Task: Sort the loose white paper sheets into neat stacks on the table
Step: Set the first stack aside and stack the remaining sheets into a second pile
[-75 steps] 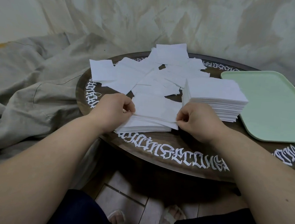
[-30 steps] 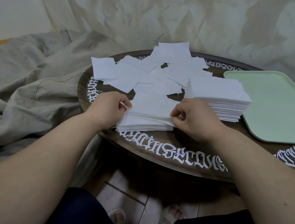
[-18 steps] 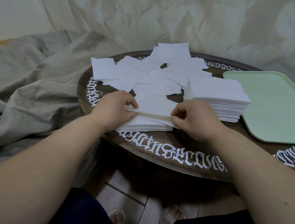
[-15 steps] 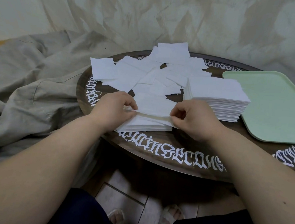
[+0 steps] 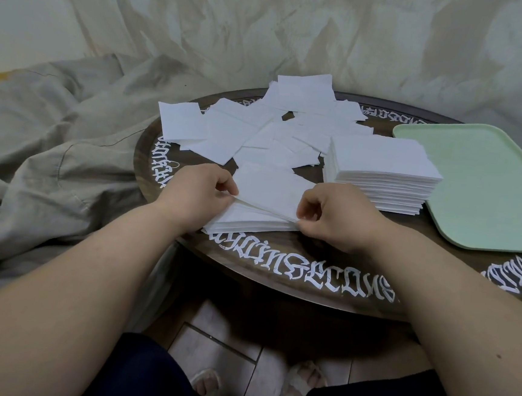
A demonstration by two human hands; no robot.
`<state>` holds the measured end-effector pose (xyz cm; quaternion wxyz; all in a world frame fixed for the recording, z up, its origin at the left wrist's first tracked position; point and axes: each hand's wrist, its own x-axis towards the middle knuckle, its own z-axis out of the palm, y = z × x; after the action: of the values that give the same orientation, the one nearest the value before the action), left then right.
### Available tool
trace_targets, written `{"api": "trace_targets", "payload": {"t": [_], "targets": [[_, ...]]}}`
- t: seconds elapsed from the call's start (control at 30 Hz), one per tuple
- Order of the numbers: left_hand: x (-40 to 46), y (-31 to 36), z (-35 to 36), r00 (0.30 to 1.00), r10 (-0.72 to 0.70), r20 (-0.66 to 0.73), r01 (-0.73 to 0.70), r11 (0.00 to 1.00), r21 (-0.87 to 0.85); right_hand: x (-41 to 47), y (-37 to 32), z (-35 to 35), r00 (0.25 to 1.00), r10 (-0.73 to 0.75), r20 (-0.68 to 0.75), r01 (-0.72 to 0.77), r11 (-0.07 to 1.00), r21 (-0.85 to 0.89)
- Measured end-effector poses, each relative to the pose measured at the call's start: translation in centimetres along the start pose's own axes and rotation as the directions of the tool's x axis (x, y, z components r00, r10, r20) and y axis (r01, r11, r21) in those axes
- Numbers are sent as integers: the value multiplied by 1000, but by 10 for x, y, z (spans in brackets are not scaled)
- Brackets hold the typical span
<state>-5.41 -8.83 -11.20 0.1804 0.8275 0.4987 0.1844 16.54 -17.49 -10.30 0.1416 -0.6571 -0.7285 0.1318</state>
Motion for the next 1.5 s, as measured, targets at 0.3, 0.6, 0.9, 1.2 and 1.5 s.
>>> {"api": "trace_targets", "payload": {"t": [0.3,0.6,0.9,1.2,1.5], "targets": [[0,-5,0,999,12,30,-11,999,-39,2,0,1,1000,-12,-13,11,999,-52],[0,-1,-1,998,45,52,-45,999,-2,-1,2,-2,994,21,-110,-15,998,59],[1,0,3,999,33,-27,-32,999,29,1,5,-3,984,44,-175,-34,998,59],[-2,7,-5,997,78,-4,-78,995,68,0,7,-3,988,37,-149,-36,999,11],[-3,2,-4,994,27,107,-32,999,42,1,6,-2,1000,15,18,-14,998,-62]]}}
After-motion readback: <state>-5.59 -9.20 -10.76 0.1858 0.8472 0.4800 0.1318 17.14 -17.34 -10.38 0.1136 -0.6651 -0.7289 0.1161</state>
